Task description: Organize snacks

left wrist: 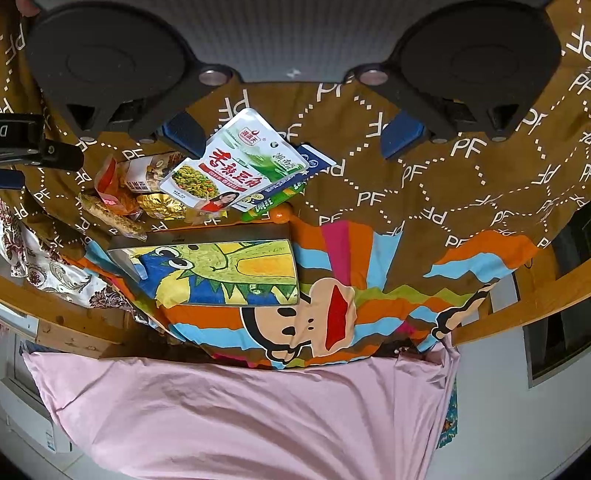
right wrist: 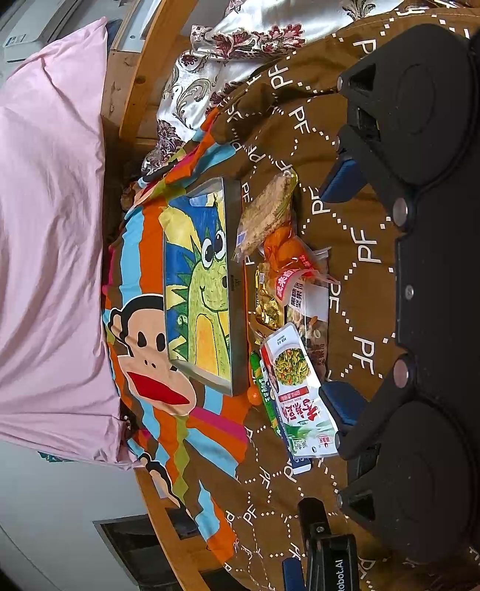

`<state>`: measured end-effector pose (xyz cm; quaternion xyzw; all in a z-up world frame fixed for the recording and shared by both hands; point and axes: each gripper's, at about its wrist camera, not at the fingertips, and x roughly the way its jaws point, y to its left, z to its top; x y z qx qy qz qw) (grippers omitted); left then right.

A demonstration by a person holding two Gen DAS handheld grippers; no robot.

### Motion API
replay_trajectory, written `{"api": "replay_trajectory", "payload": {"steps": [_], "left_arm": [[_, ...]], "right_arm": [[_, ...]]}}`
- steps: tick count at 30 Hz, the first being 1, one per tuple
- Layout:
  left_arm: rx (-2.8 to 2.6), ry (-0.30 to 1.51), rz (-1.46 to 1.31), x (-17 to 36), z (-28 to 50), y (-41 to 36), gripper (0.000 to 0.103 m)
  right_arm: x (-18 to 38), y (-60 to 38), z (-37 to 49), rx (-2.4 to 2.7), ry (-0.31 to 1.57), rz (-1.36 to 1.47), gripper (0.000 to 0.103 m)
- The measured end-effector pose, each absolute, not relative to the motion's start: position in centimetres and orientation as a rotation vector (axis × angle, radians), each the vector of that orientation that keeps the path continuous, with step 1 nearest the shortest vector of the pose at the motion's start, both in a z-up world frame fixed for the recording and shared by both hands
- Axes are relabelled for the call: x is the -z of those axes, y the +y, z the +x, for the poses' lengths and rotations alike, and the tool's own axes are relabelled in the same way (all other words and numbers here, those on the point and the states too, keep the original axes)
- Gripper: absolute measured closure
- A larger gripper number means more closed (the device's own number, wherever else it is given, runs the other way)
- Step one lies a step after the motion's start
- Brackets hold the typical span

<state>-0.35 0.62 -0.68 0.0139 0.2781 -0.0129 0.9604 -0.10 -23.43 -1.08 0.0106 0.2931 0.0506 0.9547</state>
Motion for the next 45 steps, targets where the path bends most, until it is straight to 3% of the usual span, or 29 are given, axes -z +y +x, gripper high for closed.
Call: {"api": "replay_trajectory", "payload": {"steps": [28,37,45], "left_arm": [[0.036,0.584,0.012,1.0,-0.2,0.8,0.000],[0.028,0.663,-0.032,0.8,1.3,1.8,0.000],[0.098,0.671,0.014,-0.3,4.9,3.1,0.000]], "right_arm": [[1.0,-23.4,-0.3,-0.107,0.591,0.014,0.001],[0.6,-23.4,0.1,-0.103,0.633,0.011,0.001],[-0.6,-22.0,1.8,-0.218,0.580,-0.240,0.001]]}}
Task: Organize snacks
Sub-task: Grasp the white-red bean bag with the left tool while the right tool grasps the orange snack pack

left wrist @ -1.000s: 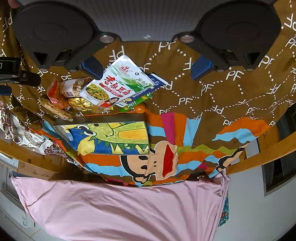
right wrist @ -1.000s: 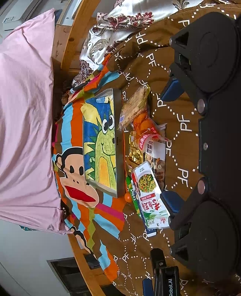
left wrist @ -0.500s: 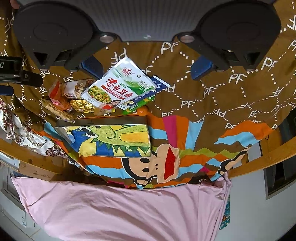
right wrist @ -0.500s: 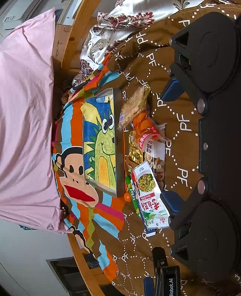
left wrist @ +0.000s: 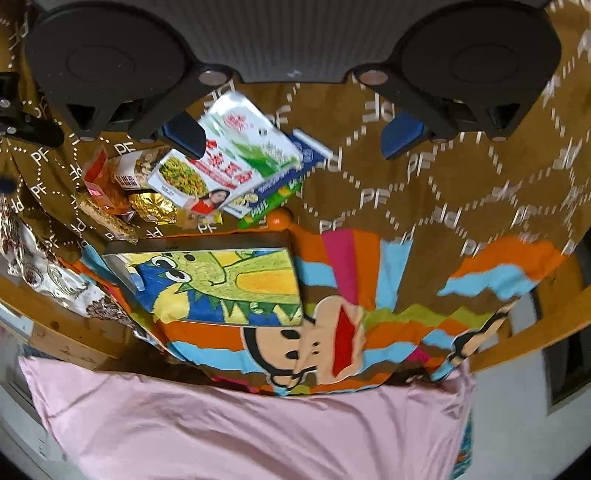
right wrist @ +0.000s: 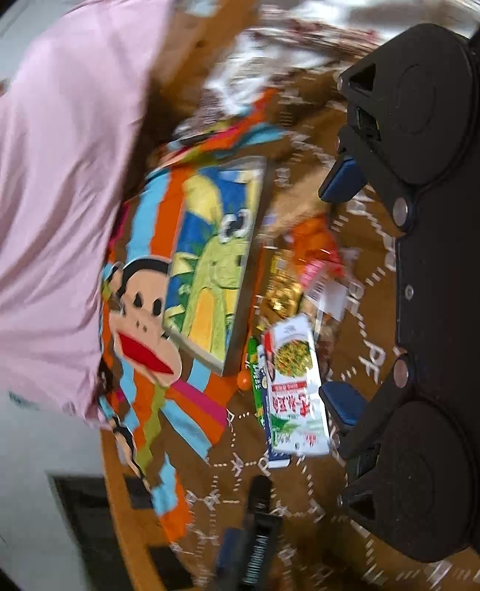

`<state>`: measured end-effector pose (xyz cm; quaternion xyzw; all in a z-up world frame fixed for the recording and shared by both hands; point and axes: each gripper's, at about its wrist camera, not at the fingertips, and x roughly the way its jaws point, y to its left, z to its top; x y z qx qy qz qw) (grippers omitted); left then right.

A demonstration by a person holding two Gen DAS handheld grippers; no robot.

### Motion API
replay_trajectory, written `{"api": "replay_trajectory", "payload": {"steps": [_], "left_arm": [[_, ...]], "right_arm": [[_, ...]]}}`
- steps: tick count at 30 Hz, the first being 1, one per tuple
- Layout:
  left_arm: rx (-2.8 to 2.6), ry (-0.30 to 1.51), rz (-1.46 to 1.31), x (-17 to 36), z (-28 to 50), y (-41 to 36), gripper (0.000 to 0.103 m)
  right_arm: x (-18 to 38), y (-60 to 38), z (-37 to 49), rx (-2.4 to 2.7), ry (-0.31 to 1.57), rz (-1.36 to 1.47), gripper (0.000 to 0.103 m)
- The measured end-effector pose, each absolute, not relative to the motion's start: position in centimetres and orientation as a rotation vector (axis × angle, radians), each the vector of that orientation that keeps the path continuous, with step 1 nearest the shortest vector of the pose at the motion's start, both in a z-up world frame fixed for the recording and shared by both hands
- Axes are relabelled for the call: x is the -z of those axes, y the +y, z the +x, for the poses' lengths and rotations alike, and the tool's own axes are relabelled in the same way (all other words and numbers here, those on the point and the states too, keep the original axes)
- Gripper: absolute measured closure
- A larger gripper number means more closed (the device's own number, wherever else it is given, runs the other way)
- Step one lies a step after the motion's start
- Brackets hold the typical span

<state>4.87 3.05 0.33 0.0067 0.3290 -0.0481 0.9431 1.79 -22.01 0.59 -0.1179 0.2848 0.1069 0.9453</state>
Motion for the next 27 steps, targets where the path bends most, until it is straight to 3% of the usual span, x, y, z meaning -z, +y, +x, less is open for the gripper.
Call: {"api": "replay_trajectory", "payload": {"steps": [5,12,27], "left_arm": [[0.197,0.654,0.080,0.5,7.7,2.3,0.000],[0.428,0.665,0.176,3.0,11.3,0.4,0.000],[0.649,0.724,0.286,6.9,15.4,-2.5,0.000]], "right_arm": [[0.0,-22.8,3.8,-0.244,0.537,-0.332,0.001],[1.8,-25.1,7.5,-0.164,0.600,-0.109,0.001],[4.6,-22.7,11.2,-0.152,0.593,-0.122,0.004]]}}
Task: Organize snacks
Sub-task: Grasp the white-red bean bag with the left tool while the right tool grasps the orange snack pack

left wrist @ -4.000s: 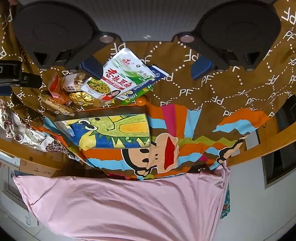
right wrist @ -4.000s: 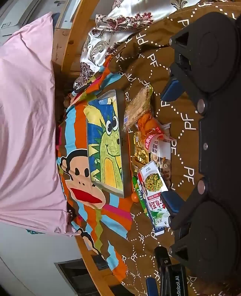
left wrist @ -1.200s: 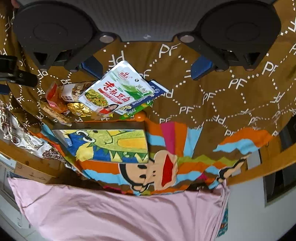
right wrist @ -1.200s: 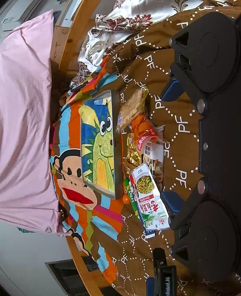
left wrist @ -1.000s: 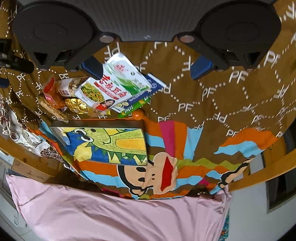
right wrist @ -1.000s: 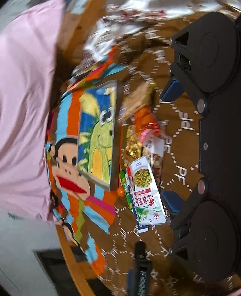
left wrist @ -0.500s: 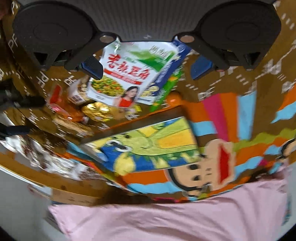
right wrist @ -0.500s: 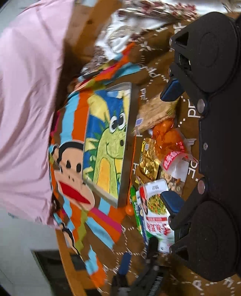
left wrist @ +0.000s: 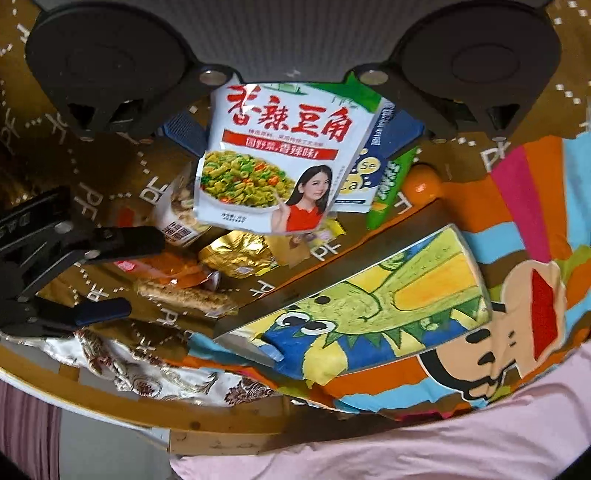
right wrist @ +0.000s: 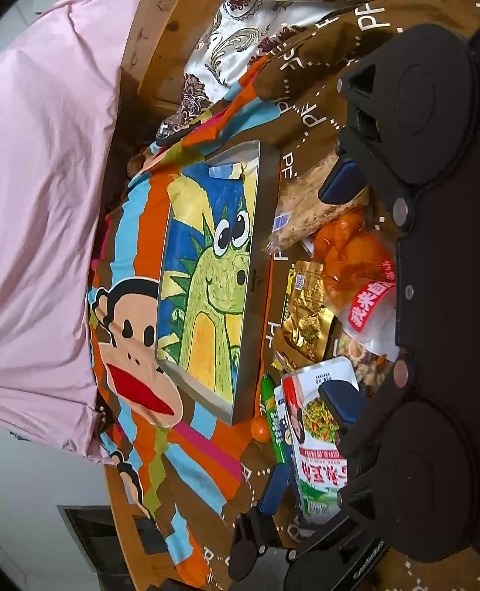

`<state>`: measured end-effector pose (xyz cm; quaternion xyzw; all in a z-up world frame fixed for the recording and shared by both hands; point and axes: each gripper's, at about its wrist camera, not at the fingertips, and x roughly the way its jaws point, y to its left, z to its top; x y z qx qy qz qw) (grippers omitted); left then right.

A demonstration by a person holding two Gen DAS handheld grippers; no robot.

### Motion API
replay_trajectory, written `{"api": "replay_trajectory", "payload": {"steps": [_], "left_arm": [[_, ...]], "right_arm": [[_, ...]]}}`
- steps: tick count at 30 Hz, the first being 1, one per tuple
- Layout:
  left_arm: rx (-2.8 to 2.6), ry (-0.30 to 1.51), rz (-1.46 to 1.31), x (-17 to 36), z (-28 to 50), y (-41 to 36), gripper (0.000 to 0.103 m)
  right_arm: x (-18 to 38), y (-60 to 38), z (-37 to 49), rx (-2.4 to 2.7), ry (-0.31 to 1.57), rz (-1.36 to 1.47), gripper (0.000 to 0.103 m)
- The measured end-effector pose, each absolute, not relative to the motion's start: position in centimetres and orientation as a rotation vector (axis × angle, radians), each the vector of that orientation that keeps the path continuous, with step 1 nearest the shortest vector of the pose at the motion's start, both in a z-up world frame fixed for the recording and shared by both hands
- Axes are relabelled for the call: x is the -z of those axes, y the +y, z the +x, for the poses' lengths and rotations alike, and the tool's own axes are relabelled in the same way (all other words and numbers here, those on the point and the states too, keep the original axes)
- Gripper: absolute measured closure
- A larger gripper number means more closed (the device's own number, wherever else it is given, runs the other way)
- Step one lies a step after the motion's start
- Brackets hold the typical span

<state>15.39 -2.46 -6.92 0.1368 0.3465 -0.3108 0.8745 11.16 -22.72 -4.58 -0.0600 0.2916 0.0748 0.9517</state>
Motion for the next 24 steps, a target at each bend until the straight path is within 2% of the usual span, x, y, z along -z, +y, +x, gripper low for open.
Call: {"api": "replay_trajectory", "payload": {"steps": [7,14,18,24], "left_arm": [[0.676,0.780,0.191,7.3,16.9,-2.2,0.000],[0.679,0.788,0.225,7.3,16.6,-2.8,0.001],[0.672,0.787,0.246,7.4,16.3,-3.2,0.001],[0.657,0.779,0.298,7.9,15.8,-3.7,0.001]], "right_arm": [[5.9,-23.2,12.9,-0.131,0.651,-0.031,0.015],[6.5,-23.9,13.1,-0.101,0.689,0.038,0.021],[6.8,-24.7,13.2,-0.081,0.718,0.085,0.031],[6.8,-24.8,13.0,-0.067,0.719,0.096,0.039]]}}
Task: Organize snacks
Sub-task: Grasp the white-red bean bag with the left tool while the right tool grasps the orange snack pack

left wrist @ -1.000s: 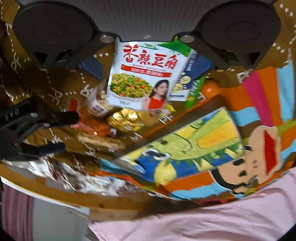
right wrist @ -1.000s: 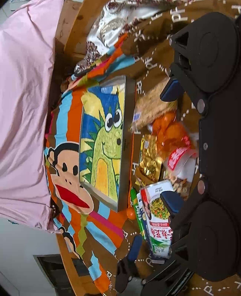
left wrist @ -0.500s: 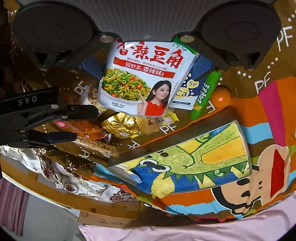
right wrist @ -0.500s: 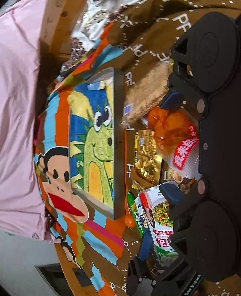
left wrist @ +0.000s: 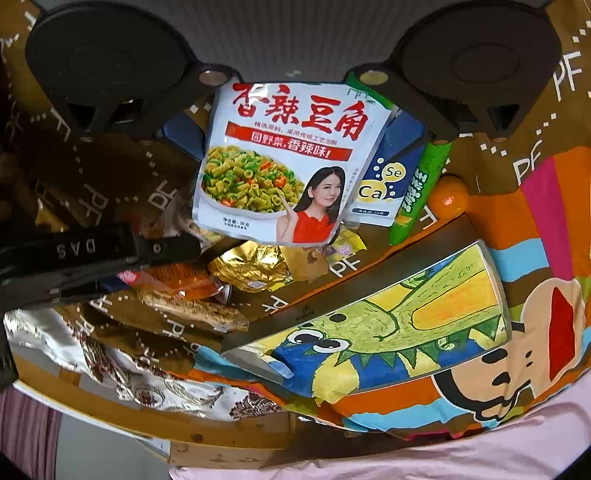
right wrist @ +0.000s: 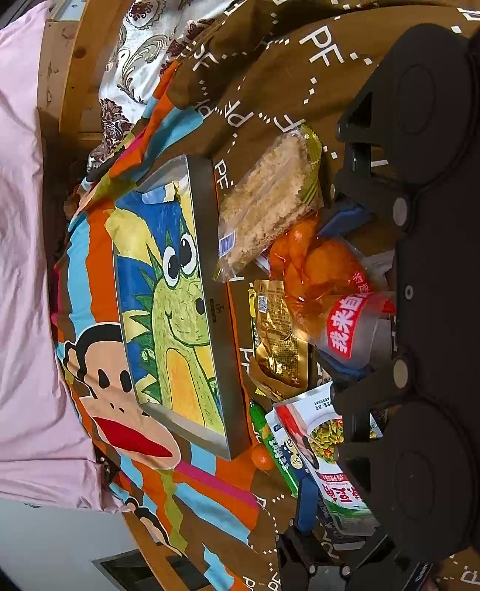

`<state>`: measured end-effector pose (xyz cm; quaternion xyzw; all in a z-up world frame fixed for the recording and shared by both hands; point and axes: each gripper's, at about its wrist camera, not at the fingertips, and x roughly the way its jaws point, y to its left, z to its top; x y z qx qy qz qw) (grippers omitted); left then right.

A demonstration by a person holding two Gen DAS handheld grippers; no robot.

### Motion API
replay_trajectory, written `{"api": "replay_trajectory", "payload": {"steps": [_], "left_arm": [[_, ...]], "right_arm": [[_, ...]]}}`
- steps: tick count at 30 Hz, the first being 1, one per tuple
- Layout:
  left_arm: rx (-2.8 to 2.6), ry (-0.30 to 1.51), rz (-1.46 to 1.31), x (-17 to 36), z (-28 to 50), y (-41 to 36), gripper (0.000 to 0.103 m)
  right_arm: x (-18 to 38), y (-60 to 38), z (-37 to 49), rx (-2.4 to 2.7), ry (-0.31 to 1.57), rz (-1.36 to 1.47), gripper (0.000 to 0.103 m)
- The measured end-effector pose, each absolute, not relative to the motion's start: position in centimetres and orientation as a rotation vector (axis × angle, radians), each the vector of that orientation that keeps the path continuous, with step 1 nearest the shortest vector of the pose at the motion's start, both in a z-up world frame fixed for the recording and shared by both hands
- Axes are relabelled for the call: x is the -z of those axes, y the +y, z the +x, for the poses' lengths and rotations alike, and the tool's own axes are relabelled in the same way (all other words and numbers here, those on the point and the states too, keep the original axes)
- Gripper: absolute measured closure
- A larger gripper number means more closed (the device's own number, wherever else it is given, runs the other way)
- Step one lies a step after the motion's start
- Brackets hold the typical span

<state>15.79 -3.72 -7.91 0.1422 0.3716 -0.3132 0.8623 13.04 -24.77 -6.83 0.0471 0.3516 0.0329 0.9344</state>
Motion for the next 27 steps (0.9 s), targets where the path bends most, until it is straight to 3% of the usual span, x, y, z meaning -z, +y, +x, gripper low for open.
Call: {"api": "replay_trajectory", "payload": {"steps": [16,27], "left_arm": [[0.615,0.765,0.355,7.7,14.5,-4.7,0.013],[0.514,0.839,0.339,7.1,12.4,-5.1,0.020]], "right_arm": [[6.6,-24.8,12.6,-0.055,0.708,0.062,0.063],[6.3,-23.2,11.0,-0.069,0.692,-0.083,0.064]]}}
